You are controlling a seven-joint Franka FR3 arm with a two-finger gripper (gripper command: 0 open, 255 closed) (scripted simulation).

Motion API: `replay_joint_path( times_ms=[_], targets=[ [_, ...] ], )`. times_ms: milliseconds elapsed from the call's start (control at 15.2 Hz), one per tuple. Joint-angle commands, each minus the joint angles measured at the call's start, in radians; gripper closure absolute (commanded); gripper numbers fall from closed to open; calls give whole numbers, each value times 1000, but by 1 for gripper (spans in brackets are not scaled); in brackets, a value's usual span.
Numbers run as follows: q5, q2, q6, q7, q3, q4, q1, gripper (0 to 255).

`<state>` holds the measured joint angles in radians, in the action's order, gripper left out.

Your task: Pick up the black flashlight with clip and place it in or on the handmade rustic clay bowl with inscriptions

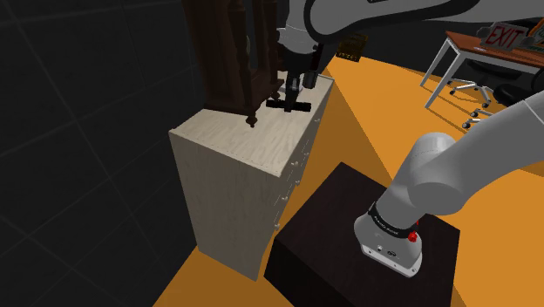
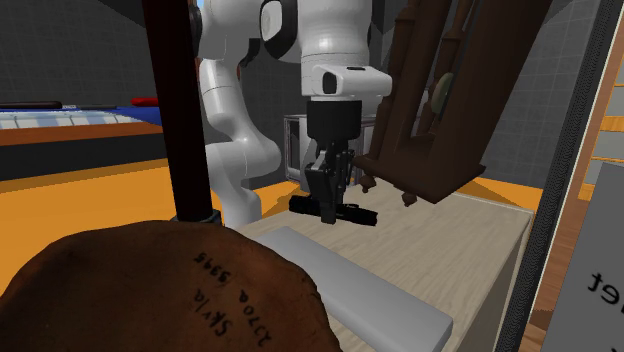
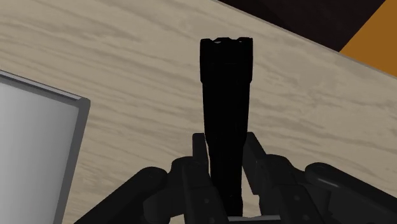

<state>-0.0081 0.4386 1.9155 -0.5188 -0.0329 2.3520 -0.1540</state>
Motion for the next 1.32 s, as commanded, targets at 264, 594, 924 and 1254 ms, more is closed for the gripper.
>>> replay_joint_path(
  times_ms=[264, 594, 924, 1254],
  targets=[
    [0, 2, -14, 0, 0, -11, 0, 255],
    [1, 9, -82, 1, 1, -72, -1, 255],
    [1, 10, -150, 1, 2, -138, -1, 255],
    [1, 6, -216, 1, 2, -209, -1, 255]
  ],
)
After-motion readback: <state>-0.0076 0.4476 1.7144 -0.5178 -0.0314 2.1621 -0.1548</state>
